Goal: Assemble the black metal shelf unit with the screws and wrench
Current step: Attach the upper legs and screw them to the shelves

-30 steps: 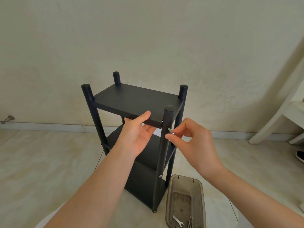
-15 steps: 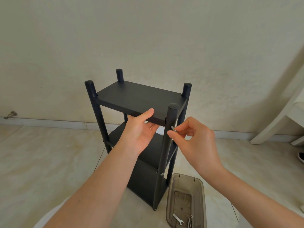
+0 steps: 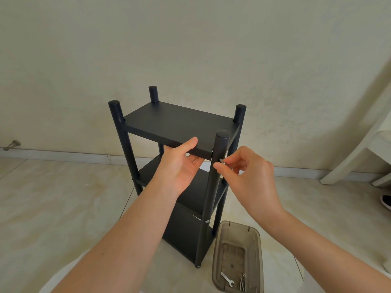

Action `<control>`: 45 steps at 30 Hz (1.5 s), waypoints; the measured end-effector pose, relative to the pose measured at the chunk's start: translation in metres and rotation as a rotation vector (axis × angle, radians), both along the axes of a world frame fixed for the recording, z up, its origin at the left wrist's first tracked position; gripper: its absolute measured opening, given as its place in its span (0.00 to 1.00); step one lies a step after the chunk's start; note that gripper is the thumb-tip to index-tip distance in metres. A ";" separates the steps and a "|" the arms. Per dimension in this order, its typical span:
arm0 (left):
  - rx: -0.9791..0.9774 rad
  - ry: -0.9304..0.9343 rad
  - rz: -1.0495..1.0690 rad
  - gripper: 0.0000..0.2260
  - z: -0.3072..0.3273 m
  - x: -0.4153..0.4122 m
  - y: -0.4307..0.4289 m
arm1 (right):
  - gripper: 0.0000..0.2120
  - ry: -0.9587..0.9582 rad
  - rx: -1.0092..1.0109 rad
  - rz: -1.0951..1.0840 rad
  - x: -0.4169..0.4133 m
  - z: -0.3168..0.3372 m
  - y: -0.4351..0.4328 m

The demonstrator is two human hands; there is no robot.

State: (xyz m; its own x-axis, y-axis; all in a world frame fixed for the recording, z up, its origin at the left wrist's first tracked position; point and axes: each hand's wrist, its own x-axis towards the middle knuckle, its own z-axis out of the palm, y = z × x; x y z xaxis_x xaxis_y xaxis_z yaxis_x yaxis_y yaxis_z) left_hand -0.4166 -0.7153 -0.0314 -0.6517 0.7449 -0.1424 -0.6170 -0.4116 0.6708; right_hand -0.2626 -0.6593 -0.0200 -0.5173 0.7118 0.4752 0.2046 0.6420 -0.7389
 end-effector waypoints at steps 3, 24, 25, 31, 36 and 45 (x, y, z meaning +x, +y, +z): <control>0.007 -0.002 -0.003 0.22 0.000 0.000 0.000 | 0.12 -0.017 -0.011 -0.007 -0.002 0.001 0.002; 0.067 -0.024 -0.023 0.17 -0.003 -0.004 0.003 | 0.16 -0.094 -0.139 0.328 -0.010 0.014 0.033; 0.071 -0.020 -0.026 0.16 -0.004 -0.004 0.003 | 0.16 -0.094 -0.166 0.361 -0.009 0.015 0.035; 0.087 -0.020 -0.045 0.18 -0.004 -0.005 0.001 | 0.17 -0.110 -0.272 0.483 0.000 0.014 0.042; 0.065 -0.036 -0.033 0.20 -0.003 -0.004 0.001 | 0.13 -0.123 -0.263 0.504 0.000 0.016 0.044; 0.087 -0.042 -0.034 0.22 0.001 -0.002 0.000 | 0.13 -0.119 -0.199 0.534 0.004 0.016 0.048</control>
